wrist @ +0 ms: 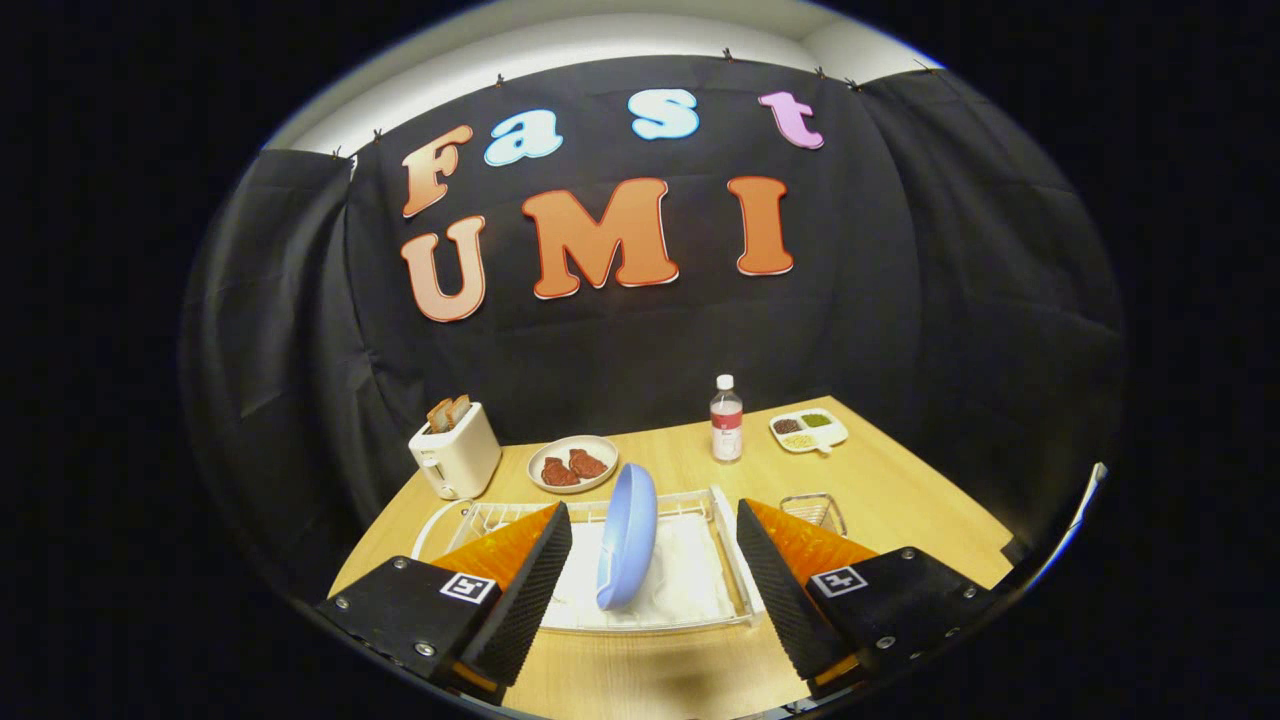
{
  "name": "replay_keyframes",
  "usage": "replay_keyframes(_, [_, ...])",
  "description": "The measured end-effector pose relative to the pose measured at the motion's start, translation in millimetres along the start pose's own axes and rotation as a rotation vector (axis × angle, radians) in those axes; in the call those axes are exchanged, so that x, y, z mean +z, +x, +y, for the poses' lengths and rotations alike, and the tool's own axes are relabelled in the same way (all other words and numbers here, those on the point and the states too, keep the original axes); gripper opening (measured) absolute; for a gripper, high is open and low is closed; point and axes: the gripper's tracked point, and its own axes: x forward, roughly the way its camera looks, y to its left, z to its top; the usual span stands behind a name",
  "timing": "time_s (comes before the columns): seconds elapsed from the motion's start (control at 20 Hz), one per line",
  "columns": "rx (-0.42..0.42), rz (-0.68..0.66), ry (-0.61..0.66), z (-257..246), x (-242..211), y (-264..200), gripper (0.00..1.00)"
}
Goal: Take the plate from the dish rack, then take the spoon from the basket and place it into the plate.
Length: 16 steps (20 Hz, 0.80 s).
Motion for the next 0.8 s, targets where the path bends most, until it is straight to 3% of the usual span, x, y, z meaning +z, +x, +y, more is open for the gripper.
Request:
replay_keyframes(0.35, [-0.019,0.102,-0.057,12,-21,60,0.99])
replay_keyframes(0.8, [-0.046,0.302,-0.029,20,-82,111,0.99])
